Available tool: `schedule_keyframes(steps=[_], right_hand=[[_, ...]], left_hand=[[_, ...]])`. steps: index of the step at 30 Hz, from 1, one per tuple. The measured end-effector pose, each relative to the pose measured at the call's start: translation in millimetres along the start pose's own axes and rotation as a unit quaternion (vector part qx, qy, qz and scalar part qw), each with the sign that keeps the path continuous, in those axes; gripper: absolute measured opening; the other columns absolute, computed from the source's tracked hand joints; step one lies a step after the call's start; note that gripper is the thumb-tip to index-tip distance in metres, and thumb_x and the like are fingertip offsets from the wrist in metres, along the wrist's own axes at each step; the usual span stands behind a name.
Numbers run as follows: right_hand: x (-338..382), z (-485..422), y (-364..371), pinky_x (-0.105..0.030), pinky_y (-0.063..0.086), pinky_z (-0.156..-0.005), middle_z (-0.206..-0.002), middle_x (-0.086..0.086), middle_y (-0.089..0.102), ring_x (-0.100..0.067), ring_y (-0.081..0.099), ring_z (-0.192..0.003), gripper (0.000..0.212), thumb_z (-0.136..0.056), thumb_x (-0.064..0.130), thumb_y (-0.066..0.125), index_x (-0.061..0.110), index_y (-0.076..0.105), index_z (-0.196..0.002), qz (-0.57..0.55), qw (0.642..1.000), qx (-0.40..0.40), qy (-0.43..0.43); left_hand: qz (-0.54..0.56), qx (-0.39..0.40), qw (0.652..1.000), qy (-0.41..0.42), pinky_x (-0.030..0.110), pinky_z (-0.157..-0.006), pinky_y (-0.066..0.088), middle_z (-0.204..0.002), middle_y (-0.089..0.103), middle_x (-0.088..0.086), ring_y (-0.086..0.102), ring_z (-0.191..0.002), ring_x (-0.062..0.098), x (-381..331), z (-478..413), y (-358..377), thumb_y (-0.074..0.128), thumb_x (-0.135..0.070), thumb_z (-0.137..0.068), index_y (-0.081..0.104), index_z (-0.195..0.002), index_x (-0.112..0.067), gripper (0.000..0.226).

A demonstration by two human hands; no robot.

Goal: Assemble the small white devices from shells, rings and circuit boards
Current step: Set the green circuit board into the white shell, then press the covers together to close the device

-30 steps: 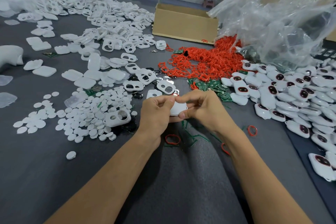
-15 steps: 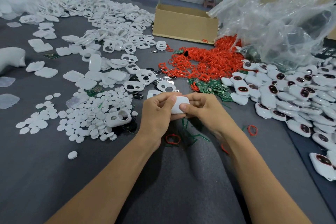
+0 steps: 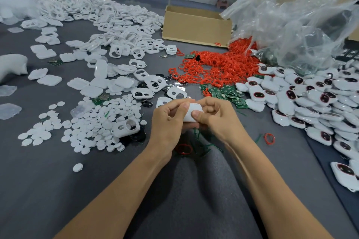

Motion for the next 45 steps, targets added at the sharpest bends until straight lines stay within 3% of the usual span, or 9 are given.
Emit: schedule_keyframes(steps=[4, 11, 19, 23, 27, 31, 37, 41, 45], right_hand=[[5, -1, -6, -0.014, 0.043, -0.051, -0.059, 0.003, 0.066, -0.004, 0.057, -0.051, 0.019, -0.087, -0.007, 0.06, 0.001, 0.068, -0.102, -0.035, 0.999, -0.015, -0.032], [7, -1, -9, -0.02, 0.05, -0.059, -0.07, -0.013, 0.064, -0.016, 0.058, -0.06, 0.014, -0.082, -0.005, 0.067, -0.009, 0.067, -0.095, -0.014, 1.0, -0.02, -0.012], [4, -1, -1, -0.022, 0.043, -0.058, -0.063, -0.001, 0.06, -0.009, 0.051, -0.059, 0.018, -0.083, 0.003, 0.069, 0.018, 0.065, -0.074, 0.093, 0.992, -0.083, -0.037], [10, 6, 9, -0.021, 0.046, -0.061, -0.069, 0.002, 0.065, -0.007, 0.057, -0.063, 0.007, -0.08, 0.006, 0.07, 0.013, 0.069, -0.077, 0.153, 0.957, -0.186, -0.162], [9, 11, 18, -0.039, 0.05, -0.074, -0.086, -0.005, 0.066, -0.025, 0.061, -0.082, 0.01, -0.074, -0.006, 0.068, 0.003, 0.063, -0.075, 0.252, 0.907, -0.178, -0.286], [8, 5, 16, -0.03, 0.053, -0.082, -0.101, 0.001, 0.063, -0.014, 0.062, -0.093, 0.022, -0.072, -0.003, 0.076, 0.004, 0.066, -0.09, 0.185, 0.946, -0.134, -0.232], [12, 3, 5, -0.021, 0.053, -0.07, -0.103, 0.0, 0.067, -0.01, 0.063, -0.079, 0.038, -0.073, 0.0, 0.079, 0.018, 0.067, -0.105, 0.12, 0.975, -0.086, -0.169], [9, -1, 1, -0.017, 0.051, -0.06, -0.084, -0.001, 0.066, -0.005, 0.061, -0.061, 0.026, -0.08, -0.012, 0.065, 0.003, 0.063, -0.101, -0.038, 0.997, -0.052, -0.049], [6, 0, 1, -0.018, 0.051, -0.06, -0.079, -0.01, 0.066, -0.012, 0.061, -0.063, 0.017, -0.089, -0.008, 0.053, -0.006, 0.061, -0.103, -0.135, 0.99, 0.041, 0.028]], left_hand=[[0.02, 0.025, 0.999, 0.012, 0.037, -0.082, 0.059, -0.109, 0.07, 0.012, 0.072, -0.097, 0.022, -2, -1, 1, 0.061, -0.027, -0.08, 0.057, -0.119, -0.011, 0.043], [-0.005, -0.004, 1.0, 0.024, 0.038, -0.082, 0.059, -0.102, 0.072, 0.014, 0.073, -0.091, 0.021, 0, -2, -3, 0.067, -0.026, -0.074, 0.065, -0.107, -0.006, 0.039], [0.001, -0.046, 0.998, 0.048, 0.042, -0.076, 0.061, -0.094, 0.072, 0.016, 0.073, -0.084, 0.024, 1, -3, -4, 0.069, -0.027, -0.074, 0.066, -0.1, -0.003, 0.036], [0.036, -0.039, 0.998, 0.041, 0.033, -0.083, 0.058, -0.108, 0.071, 0.008, 0.071, -0.099, 0.019, 2, -2, 2, 0.063, -0.031, -0.08, 0.063, -0.115, -0.013, 0.04], [0.064, 0.003, 0.998, 0.018, 0.034, -0.094, 0.052, -0.113, 0.065, 0.005, 0.064, -0.106, 0.02, 0, -6, 2, 0.06, -0.025, -0.077, 0.057, -0.124, -0.017, 0.048], [0.061, 0.025, 0.997, 0.041, 0.035, -0.098, 0.051, -0.119, 0.063, 0.0, 0.062, -0.111, 0.016, -5, -11, -7, 0.058, -0.018, -0.076, 0.054, -0.129, -0.021, 0.053], [0.012, 0.064, 0.996, 0.068, 0.032, -0.097, 0.052, -0.127, 0.063, 0.002, 0.063, -0.115, 0.012, -7, -10, -8, 0.065, -0.028, -0.076, 0.054, -0.131, -0.023, 0.056], [-0.008, 0.071, 0.995, 0.072, 0.031, -0.097, 0.052, -0.125, 0.065, 0.0, 0.063, -0.116, 0.014, -7, -12, -9, 0.059, -0.03, -0.081, 0.055, -0.131, -0.022, 0.05], [-0.028, 0.094, 0.992, 0.076, 0.031, -0.097, 0.052, -0.123, 0.067, -0.001, 0.064, -0.114, 0.012, -7, -12, -7, 0.054, -0.027, -0.085, 0.058, -0.128, -0.023, 0.044]])
Point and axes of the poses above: each hand's wrist, its own z-axis away from the middle knuckle, its own y-axis out of the palm, x = y × z, the point moved 2 cm from there along -z, towards the middle knuckle
